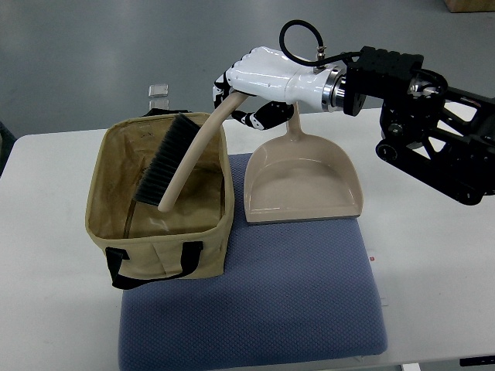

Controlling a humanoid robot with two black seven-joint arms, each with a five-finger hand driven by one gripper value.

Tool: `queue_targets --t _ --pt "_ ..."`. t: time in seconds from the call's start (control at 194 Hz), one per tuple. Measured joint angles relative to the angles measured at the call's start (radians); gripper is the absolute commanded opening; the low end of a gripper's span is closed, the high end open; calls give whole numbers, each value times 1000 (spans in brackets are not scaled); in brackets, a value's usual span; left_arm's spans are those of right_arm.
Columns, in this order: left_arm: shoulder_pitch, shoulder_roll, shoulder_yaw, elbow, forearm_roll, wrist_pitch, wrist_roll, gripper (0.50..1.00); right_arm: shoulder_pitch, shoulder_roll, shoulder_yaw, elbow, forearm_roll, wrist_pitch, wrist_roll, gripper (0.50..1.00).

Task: Put pink broom in yellow bag with right hand
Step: 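Lift the brush with the right hand and carry it over the bag, then lower the brush into the bag and open the right hand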

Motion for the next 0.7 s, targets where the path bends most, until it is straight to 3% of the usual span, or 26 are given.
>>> queue_targets --t 0.237,0.304,0.33,0.443,0.608,0.701 --pt "0 0 0 0 0 0 0 1000 -8 39 -10 -27 2 -28 1 500" --pt "0 0 0 0 0 0 0 1000 -10 47 -10 -28 5 -29 2 613" --pt "0 0 0 0 0 0 0 1000 -10 48 -10 -28 6 -30 3 678" --pt "0 0 0 0 0 0 0 1000 -12 60 -8 -28 12 -30 5 838" --pt "0 0 0 0 0 0 0 1000 -25 69 -3 -28 15 -30 5 889" --pt "0 0 0 0 0 0 0 1000 -28 69 4 -29 17 -31 5 889"
